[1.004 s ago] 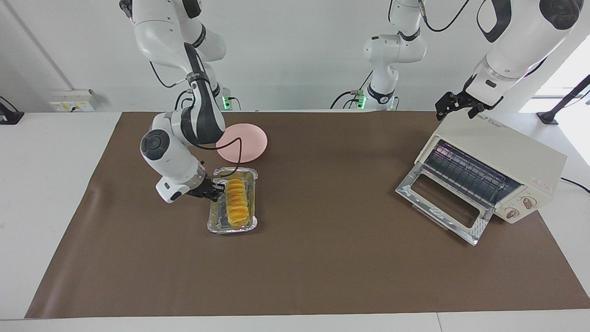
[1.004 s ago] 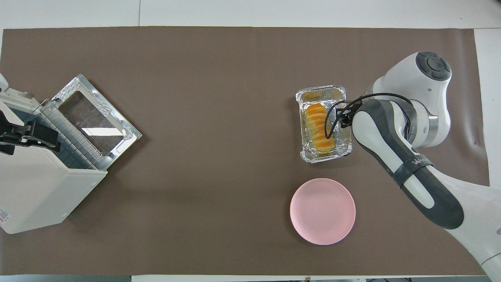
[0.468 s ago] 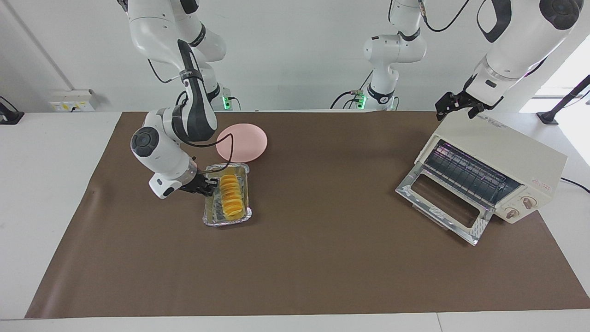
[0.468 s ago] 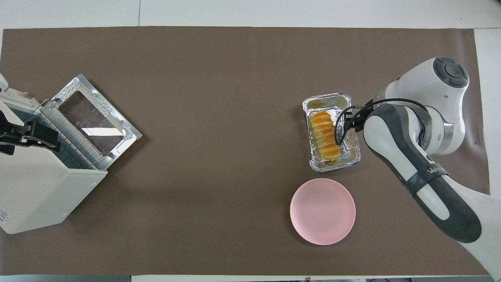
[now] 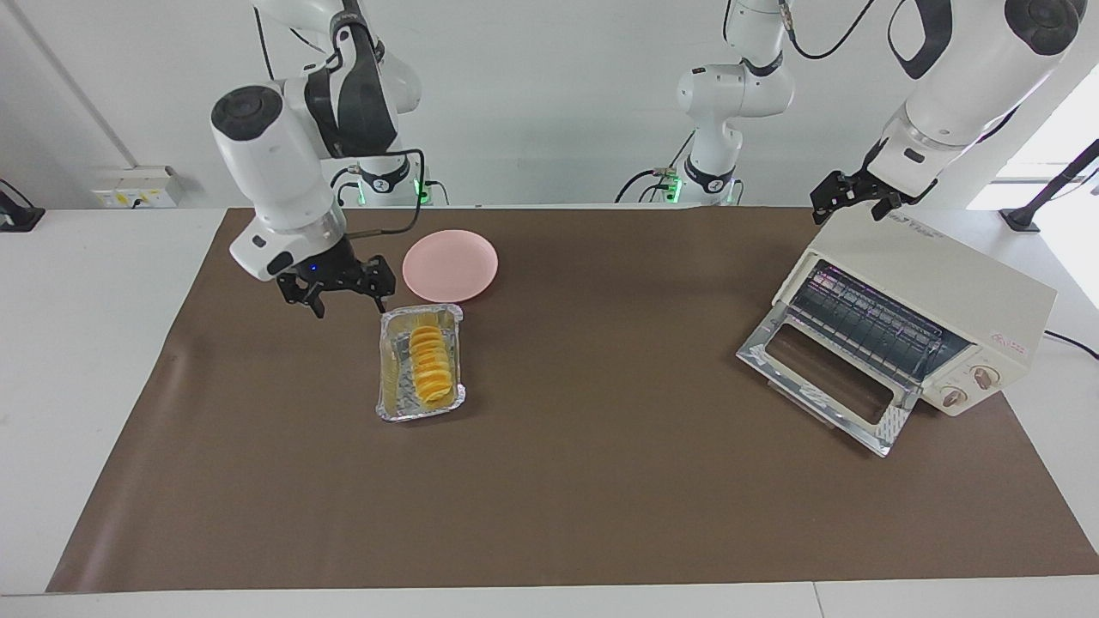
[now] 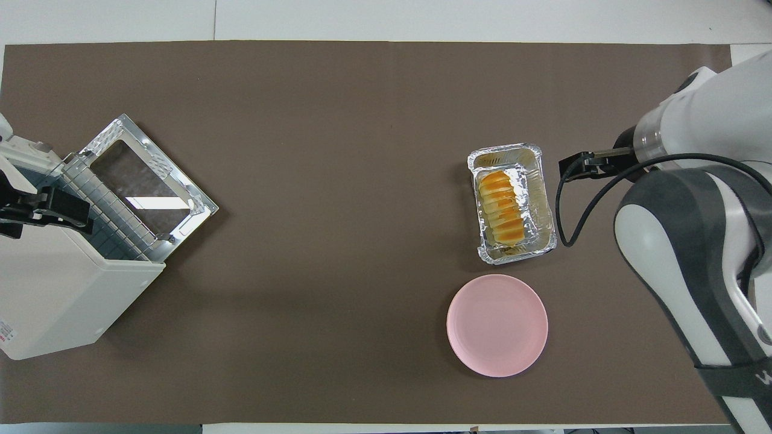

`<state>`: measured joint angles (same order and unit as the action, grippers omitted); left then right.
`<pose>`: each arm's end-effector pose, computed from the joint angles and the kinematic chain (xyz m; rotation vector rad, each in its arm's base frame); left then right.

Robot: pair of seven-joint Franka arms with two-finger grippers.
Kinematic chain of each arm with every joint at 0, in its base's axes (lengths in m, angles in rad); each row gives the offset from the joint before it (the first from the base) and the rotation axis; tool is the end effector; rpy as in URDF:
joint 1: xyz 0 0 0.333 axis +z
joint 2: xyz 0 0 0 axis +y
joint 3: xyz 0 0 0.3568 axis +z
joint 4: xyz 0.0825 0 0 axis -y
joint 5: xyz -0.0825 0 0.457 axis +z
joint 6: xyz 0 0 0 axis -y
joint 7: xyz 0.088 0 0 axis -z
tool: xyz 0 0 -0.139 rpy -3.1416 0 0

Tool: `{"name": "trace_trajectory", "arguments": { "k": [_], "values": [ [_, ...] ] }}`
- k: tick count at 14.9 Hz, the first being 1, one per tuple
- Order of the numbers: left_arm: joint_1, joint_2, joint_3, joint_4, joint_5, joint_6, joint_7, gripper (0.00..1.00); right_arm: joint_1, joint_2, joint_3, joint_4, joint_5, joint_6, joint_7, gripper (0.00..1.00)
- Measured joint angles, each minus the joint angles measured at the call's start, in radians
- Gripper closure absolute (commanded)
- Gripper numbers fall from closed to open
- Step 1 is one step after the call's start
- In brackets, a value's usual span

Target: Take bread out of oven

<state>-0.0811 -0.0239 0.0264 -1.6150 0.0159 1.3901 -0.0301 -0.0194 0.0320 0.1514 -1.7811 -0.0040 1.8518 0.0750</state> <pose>0.5903 -0.0297 0.6111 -3.1021 0.0363 0.3116 0.6451 0.0842 0.5222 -3.1347 -0.0907 -0.0608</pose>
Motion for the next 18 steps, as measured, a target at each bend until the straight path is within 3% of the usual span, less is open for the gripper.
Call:
{"name": "trace_trajectory", "arguments": {
  "k": [6, 18],
  "values": [
    [0.000, 0.000, 0.000, 0.000, 0.000, 0.000, 0.000, 0.00, -0.057, -0.127, -0.007, 0.003, -0.011, -0.201, -0.079, 0.00],
    [0.000, 0.000, 0.000, 0.000, 0.000, 0.000, 0.000, 0.00, -0.083, -0.135, -0.008, 0.025, -0.011, -0.253, -0.079, 0.00]
  ]
}}
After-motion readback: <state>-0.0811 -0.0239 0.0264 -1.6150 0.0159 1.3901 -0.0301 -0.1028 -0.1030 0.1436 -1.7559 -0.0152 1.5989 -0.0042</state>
